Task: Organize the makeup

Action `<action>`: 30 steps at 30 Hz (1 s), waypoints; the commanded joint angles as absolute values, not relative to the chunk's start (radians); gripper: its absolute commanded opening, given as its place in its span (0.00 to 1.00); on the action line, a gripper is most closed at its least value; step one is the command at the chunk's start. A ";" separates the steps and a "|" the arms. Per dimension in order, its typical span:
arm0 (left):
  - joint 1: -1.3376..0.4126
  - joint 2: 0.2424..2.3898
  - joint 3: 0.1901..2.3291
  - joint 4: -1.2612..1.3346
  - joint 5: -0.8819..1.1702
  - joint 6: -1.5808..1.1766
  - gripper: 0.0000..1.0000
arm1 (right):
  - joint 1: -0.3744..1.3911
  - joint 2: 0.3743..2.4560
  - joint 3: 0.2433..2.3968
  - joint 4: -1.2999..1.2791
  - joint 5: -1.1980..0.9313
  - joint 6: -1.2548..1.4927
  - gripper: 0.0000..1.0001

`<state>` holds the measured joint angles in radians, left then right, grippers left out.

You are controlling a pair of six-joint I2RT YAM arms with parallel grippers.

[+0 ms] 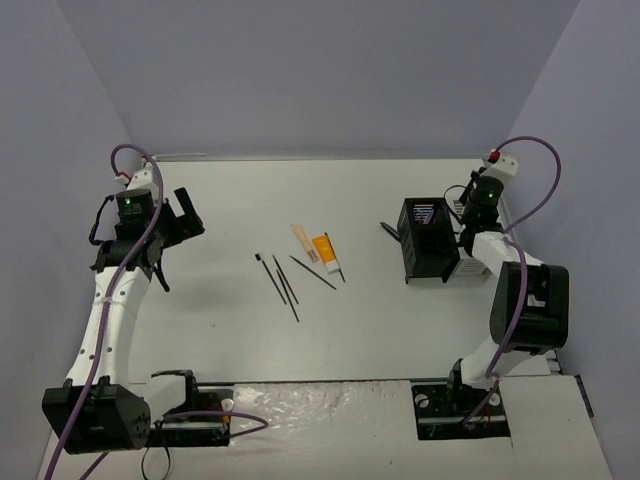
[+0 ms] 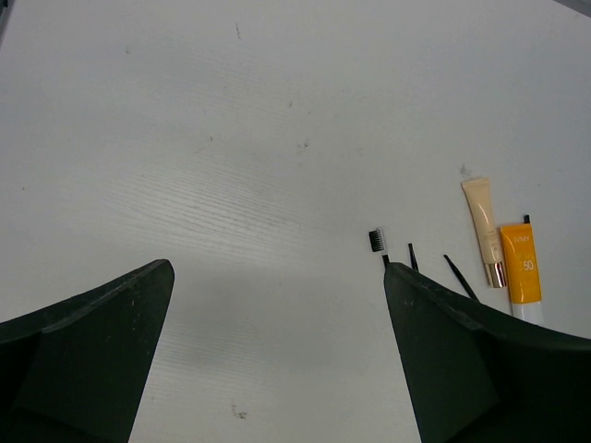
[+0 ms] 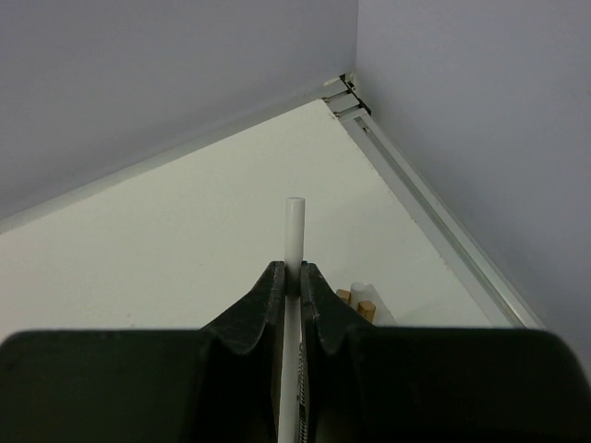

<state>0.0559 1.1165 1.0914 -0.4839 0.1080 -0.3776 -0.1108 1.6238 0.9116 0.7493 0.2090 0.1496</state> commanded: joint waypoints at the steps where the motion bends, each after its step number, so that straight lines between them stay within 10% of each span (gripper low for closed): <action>1: 0.066 1.111 1.127 -0.439 0.117 -0.394 0.97 | -0.113 1.579 0.892 0.876 0.189 0.177 0.12; 14: 0.065 1.111 1.127 -0.439 0.155 -0.414 0.97 | -0.062 1.310 1.016 0.461 -0.041 0.173 0.57; 30: 0.060 1.111 1.121 -0.448 0.157 -0.407 0.97 | 0.416 1.681 1.397 -0.199 -0.015 -0.140 0.63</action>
